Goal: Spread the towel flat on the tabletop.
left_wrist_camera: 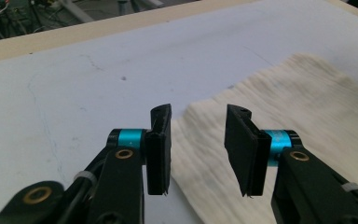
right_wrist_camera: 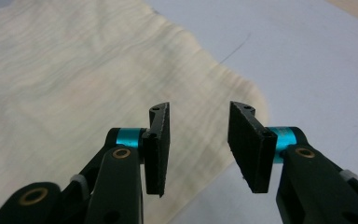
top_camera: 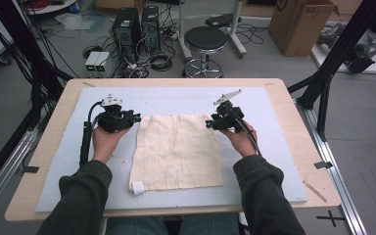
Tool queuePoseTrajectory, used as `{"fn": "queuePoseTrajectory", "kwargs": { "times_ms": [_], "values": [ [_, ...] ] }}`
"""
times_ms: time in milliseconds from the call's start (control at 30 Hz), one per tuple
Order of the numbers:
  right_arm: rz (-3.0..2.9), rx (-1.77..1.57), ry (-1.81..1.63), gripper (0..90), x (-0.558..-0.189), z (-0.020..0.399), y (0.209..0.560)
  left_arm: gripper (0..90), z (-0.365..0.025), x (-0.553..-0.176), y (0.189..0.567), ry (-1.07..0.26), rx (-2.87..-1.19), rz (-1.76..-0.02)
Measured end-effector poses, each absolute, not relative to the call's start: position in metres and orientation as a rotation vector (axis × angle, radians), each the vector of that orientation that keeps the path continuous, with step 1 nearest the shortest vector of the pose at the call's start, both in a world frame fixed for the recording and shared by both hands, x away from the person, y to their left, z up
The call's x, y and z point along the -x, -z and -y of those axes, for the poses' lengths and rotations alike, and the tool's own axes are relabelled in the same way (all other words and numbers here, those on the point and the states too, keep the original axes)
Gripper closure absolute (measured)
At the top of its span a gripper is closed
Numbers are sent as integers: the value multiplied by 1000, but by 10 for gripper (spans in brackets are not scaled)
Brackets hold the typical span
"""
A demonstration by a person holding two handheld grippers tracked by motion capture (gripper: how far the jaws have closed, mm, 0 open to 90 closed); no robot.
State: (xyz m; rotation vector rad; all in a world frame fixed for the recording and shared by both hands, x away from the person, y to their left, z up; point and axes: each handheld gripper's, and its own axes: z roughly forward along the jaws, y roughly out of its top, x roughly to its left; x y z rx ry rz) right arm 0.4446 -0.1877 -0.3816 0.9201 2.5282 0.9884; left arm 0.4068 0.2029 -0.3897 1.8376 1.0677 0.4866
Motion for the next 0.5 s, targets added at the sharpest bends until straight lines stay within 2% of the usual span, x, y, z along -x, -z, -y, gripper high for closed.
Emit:
{"fn": "queuePoseTrajectory", "kwargs": {
  "times_ms": [200,500],
  "values": [
    [-2576,-860,-1071,540,-405,197,380,566,-207,-366,391,-453,-1901,-945],
    [-2596,-714,-1219,536,-348,208,388,529,-207,-313,404,-384,-1960,-825]
  ]
}}
